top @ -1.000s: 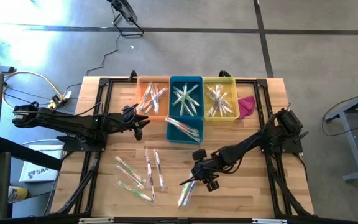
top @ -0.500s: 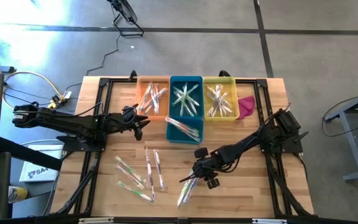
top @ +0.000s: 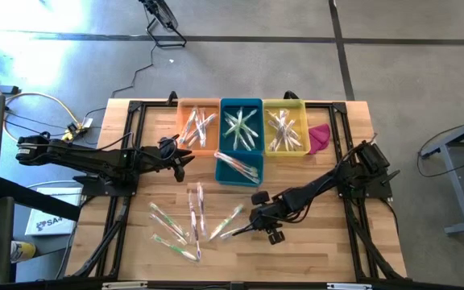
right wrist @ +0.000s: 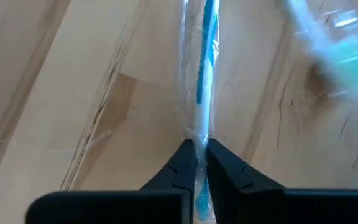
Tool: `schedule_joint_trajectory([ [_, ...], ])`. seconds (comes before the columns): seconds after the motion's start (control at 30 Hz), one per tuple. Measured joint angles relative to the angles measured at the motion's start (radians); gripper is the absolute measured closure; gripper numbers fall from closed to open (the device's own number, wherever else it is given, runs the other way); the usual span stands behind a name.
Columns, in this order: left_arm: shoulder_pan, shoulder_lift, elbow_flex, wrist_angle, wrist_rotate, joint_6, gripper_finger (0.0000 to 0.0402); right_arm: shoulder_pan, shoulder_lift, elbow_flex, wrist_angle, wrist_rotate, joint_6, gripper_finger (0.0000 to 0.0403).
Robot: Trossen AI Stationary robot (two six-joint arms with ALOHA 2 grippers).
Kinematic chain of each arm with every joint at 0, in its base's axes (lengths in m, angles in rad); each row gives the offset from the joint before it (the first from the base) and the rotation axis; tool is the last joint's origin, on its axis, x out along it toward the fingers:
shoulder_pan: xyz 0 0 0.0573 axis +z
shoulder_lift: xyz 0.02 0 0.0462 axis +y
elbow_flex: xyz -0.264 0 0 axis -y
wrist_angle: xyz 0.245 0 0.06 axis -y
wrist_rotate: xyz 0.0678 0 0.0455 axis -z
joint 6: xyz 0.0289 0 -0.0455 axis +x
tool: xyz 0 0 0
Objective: Pick & Place Toothbrushes
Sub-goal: Put the blue toothbrush into the orange bin
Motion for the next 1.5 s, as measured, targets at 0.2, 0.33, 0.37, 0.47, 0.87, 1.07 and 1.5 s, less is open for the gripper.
schedule_joint_trajectory([
  [0.2,0.000,0.000,0.000,0.000,0.000,0.000,0.0289,0.000,-0.001,0.000,-0.006,-0.046,-0.018,0.0382],
  [0.33,0.000,0.000,0.000,0.000,0.000,0.000,0.0289,0.000,-0.020,-0.003,-0.024,-0.066,-0.019,0.0388],
  [0.37,0.000,0.000,0.000,0.000,0.000,0.000,0.0289,0.000,-0.030,-0.005,-0.038,-0.072,-0.018,0.0388],
  [0.47,0.000,0.000,0.000,0.000,0.000,0.000,0.0289,0.001,-0.074,-0.006,-0.059,-0.069,-0.019,0.0389],
  [0.87,0.000,0.000,0.000,0.004,0.000,-0.020,0.0289,-0.007,-0.330,-0.003,-0.119,0.100,-0.015,0.0389],
  [1.07,0.000,0.000,0.000,0.006,0.000,-0.114,0.0289,-0.049,-0.459,-0.003,-0.121,0.275,-0.030,0.0389],
  [1.5,0.000,0.000,0.000,0.160,0.000,-0.257,0.0289,-0.247,-0.498,-0.001,-0.013,0.425,-0.080,0.0389],
])
